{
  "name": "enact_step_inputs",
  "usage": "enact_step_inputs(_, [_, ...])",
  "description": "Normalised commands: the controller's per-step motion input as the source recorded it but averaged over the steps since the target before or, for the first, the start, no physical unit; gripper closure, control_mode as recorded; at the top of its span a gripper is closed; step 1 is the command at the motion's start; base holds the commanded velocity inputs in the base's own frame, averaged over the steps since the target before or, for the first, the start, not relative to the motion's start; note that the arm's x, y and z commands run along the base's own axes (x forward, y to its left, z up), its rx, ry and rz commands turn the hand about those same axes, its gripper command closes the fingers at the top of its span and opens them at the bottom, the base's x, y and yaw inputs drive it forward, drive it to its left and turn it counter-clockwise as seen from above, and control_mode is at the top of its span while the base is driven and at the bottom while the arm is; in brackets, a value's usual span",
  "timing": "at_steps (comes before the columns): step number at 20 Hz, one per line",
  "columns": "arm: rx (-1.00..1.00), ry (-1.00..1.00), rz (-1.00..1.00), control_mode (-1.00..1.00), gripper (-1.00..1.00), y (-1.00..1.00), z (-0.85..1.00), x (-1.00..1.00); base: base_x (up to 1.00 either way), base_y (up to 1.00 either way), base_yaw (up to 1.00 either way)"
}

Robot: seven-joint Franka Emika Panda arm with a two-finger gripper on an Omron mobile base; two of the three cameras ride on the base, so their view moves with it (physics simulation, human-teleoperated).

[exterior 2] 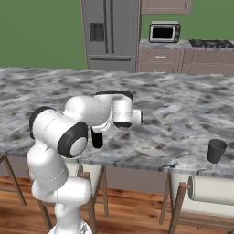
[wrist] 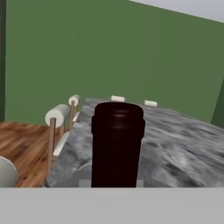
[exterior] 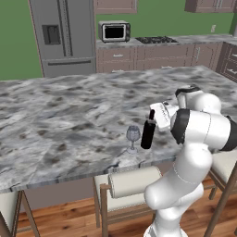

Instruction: There is a wine glass and glass cup on the dining counter. Place the wine bottle next to the wine glass and the juice bottle next to the glass cup.

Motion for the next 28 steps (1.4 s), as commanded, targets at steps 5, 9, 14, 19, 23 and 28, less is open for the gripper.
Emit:
enact_step_inputs(5, [-0.01,0.0,0.0,-1.0,1.0,0.0,-0.24,0.04,0.0,0.0,0.0])
enact_step_inputs(9, [-0.01,0.0,0.0,-1.0,1.0,0.0,-0.31,0.0,0.0,0.0,0.0])
enact_step_inputs(14, [-0.01,0.0,0.0,-1.0,-1.0,0.0,-0.33,0.0,0.0,0.0,0.0])
enact_step_inputs(19, [0.0,0.0,0.0,-1.0,-1.0,0.0,-0.25,0.0,0.0,0.0,0.0])
enact_step_inputs(23, [0.0,0.0,0.0,-1.0,-1.0,0.0,-0.11,0.0,0.0,0.0,0.0])
enact_step_inputs(28, [0.0,0.0,0.0,-1.0,-1.0,0.0,-0.07,0.01,0.0,0.0,0.0])
